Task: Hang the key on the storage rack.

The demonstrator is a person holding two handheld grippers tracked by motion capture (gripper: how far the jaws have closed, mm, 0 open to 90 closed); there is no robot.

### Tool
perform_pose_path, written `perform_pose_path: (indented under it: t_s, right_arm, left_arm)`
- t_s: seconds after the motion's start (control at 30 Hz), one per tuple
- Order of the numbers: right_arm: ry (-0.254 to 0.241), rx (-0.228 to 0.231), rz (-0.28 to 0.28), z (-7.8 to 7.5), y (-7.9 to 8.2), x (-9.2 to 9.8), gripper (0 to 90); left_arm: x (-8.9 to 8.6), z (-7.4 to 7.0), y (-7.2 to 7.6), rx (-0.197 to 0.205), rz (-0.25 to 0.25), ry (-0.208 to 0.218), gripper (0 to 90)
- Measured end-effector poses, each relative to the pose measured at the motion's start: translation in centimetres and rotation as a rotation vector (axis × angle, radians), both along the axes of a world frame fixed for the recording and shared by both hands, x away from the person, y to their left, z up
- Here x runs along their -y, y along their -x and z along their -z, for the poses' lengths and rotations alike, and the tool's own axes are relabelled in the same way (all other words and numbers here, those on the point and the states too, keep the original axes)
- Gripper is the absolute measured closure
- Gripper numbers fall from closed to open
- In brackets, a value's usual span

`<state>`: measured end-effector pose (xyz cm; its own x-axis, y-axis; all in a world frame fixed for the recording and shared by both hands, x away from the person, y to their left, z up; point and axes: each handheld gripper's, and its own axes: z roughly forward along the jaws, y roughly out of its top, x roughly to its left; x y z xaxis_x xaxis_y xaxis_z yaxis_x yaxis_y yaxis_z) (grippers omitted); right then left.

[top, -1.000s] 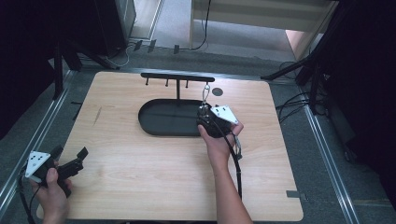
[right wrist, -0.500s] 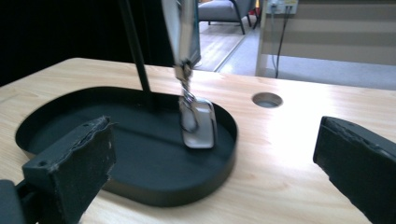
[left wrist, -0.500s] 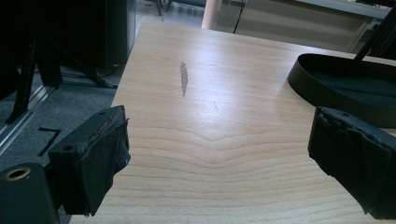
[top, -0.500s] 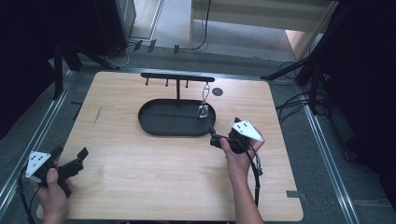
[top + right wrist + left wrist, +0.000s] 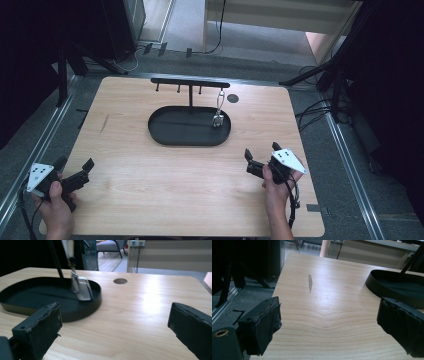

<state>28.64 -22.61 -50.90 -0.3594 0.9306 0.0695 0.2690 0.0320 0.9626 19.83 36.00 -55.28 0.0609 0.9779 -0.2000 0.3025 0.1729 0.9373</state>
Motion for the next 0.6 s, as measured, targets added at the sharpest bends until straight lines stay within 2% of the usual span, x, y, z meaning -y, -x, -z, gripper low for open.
perform_pose_path:
  t_s: [0.03,0.1,0.13,0.33,0.4,0.6]
  right_arm:
    - [0.000,0.000,0.000,0.0,0.0,0.0,0.0]
    - [-0.008,-0.005,0.019,0.6,0.6,1.7,0.0]
    - [-0.008,-0.005,0.019,0.6,0.6,1.7,0.0]
    - [-0.033,-0.012,0.044,1.7,1.9,5.3,0.0]
    - [-0.029,-0.014,0.049,1.8,2.1,5.7,0.0]
    - [-0.016,-0.026,0.084,2.7,3.6,9.0,0.0]
  left_arm:
    - [0.0,0.0,0.0,0.000,0.000,0.000,5.5]
    - [0.0,0.0,0.0,0.002,-0.003,0.002,5.5]
    - [0.0,0.0,0.0,0.002,-0.003,0.002,5.5]
    - [0.1,0.0,0.0,0.001,-0.003,-0.011,5.5]
    - [0.1,0.0,0.1,0.002,-0.003,-0.012,5.5]
    - [0.2,0.0,0.1,0.002,-0.001,-0.020,5.5]
